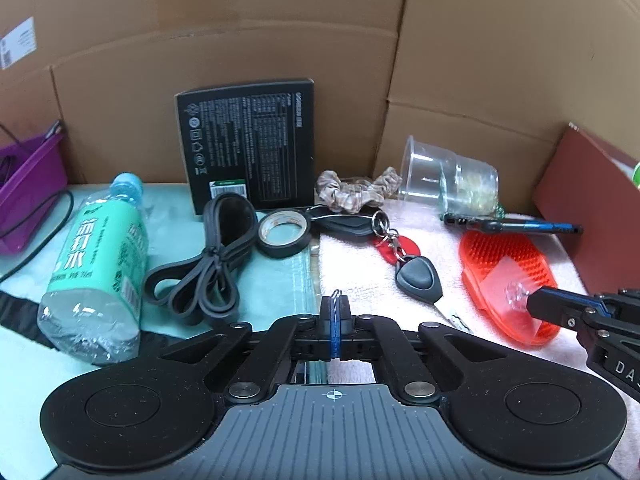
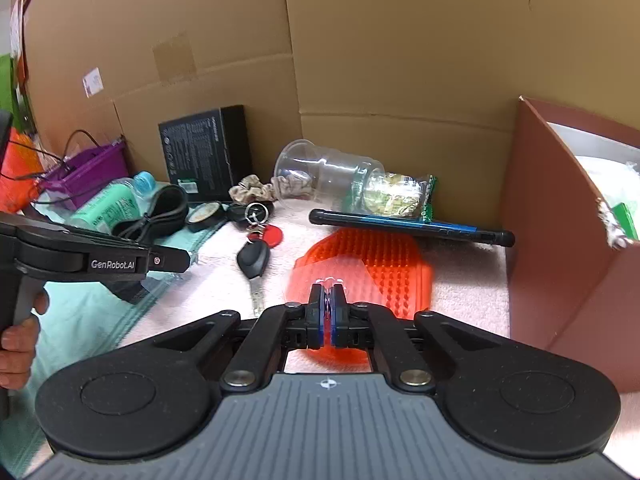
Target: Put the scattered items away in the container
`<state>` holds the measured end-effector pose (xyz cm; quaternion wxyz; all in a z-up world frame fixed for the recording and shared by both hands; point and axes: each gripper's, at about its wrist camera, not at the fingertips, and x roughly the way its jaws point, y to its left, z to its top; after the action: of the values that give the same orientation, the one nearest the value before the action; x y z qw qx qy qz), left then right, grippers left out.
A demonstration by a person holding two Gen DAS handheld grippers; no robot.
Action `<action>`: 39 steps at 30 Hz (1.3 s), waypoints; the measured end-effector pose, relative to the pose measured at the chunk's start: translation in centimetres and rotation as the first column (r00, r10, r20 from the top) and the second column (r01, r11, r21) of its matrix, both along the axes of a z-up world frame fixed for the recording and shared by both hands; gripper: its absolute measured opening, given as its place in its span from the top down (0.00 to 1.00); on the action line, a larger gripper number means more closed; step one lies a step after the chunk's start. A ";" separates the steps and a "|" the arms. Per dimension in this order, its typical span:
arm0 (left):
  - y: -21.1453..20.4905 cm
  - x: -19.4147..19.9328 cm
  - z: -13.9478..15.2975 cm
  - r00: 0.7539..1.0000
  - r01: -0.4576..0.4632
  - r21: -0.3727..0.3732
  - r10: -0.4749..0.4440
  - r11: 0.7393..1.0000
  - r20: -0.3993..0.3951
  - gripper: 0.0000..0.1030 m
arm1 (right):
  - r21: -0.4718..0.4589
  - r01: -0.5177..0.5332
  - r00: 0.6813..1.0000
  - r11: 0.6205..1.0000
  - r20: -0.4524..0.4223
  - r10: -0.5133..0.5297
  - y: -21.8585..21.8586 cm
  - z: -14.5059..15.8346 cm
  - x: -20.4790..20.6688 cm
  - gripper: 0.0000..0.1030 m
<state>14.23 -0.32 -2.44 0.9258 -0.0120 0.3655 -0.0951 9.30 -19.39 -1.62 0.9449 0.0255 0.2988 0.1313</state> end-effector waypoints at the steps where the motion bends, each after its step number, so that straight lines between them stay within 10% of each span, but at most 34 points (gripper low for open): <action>1: 0.0 -0.5 0.2 1.000 0.000 0.005 0.000 1.000 0.009 1.00 | 0.005 -0.003 1.000 1.000 0.005 0.003 0.0 0.2 -0.3 0.97; 9: 0.1 -3.3 1.7 0.998 0.019 0.042 -0.021 0.999 0.054 1.00 | 0.031 -0.033 0.999 0.999 0.035 0.032 -0.2 1.6 -2.4 0.97; 15: -1.0 -1.2 0.5 0.999 0.029 0.069 -0.032 0.997 0.043 0.59 | 0.027 -0.029 1.000 0.999 0.002 0.029 -0.1 0.9 -3.2 0.97; 18: -1.3 0.0 -0.1 0.999 0.038 0.070 -0.040 0.997 0.031 0.58 | 0.018 -0.033 0.999 0.999 -0.010 0.033 -0.1 0.6 -3.9 0.97; 21: -1.4 0.8 -0.6 0.998 0.059 0.066 -0.060 0.996 0.013 0.58 | 0.019 -0.032 0.999 0.999 -0.027 0.032 -0.2 0.3 -4.4 0.97; 24: -1.5 1.0 -1.2 0.999 0.053 0.089 -0.054 0.995 0.006 0.88 | 0.019 -0.034 0.999 0.999 -0.041 0.035 -0.1 -0.1 -4.5 0.97; 28: -0.6 0.7 -1.1 0.999 0.047 0.069 -0.047 0.996 0.004 1.00 | 0.021 -0.041 0.998 0.999 -0.053 0.043 -0.1 -0.4 -4.4 0.96; 39: -1.1 -3.9 0.7 0.991 0.112 0.059 -0.115 0.992 0.063 1.00 | 0.012 -0.046 0.998 0.999 -0.049 0.046 -0.3 -0.3 -5.1 0.94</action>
<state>10.35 -1.38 -1.70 0.9305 0.0378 0.3374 -0.1378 4.15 -19.65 -1.96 0.9338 0.0268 0.3219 0.1539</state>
